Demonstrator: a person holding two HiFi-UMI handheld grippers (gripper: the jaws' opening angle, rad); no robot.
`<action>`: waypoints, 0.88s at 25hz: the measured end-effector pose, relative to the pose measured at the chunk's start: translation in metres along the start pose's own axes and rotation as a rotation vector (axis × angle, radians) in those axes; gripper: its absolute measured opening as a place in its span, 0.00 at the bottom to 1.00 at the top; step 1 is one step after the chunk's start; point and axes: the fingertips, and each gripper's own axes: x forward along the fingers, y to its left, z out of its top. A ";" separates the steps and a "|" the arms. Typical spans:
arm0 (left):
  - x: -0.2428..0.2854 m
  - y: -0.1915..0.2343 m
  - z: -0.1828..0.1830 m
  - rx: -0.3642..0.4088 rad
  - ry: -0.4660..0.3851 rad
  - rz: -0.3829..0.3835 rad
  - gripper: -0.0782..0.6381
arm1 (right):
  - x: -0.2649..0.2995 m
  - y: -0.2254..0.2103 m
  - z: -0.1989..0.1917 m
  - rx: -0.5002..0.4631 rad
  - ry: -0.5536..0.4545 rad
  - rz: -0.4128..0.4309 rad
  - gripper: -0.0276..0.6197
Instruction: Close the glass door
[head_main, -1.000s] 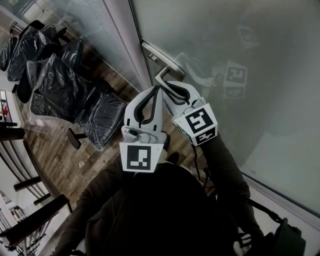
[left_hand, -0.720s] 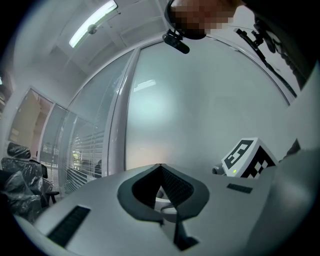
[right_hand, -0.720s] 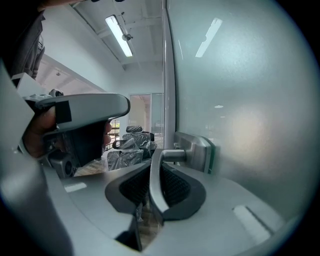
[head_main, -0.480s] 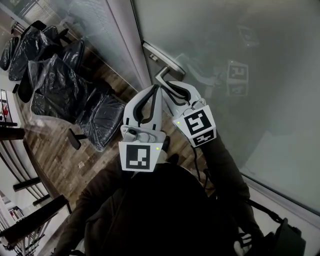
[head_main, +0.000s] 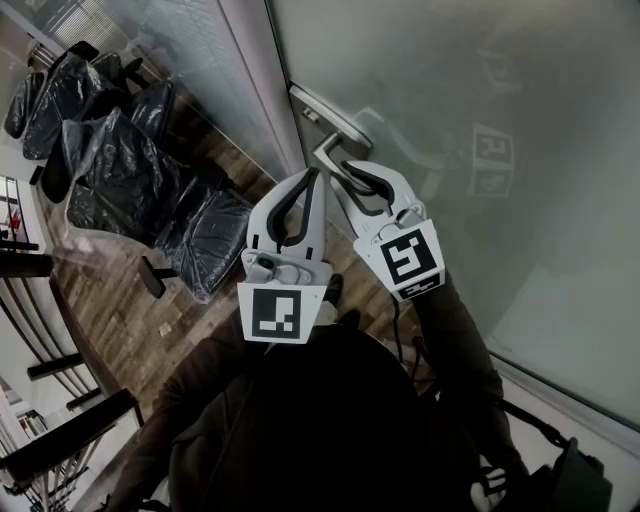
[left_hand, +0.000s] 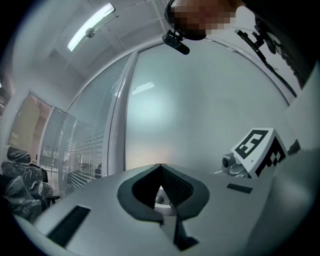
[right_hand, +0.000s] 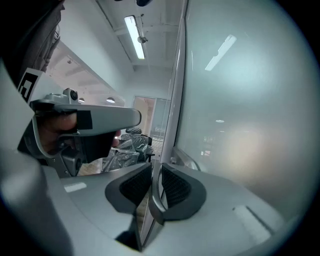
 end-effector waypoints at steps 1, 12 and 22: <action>-0.001 0.000 0.001 0.001 -0.001 0.002 0.10 | -0.003 -0.001 0.003 -0.008 -0.009 -0.009 0.14; -0.012 -0.014 0.018 0.006 -0.018 -0.009 0.10 | -0.042 0.009 0.046 0.039 -0.116 -0.039 0.05; -0.015 -0.023 0.021 0.024 -0.011 -0.017 0.10 | -0.055 0.006 0.050 0.059 -0.128 -0.053 0.05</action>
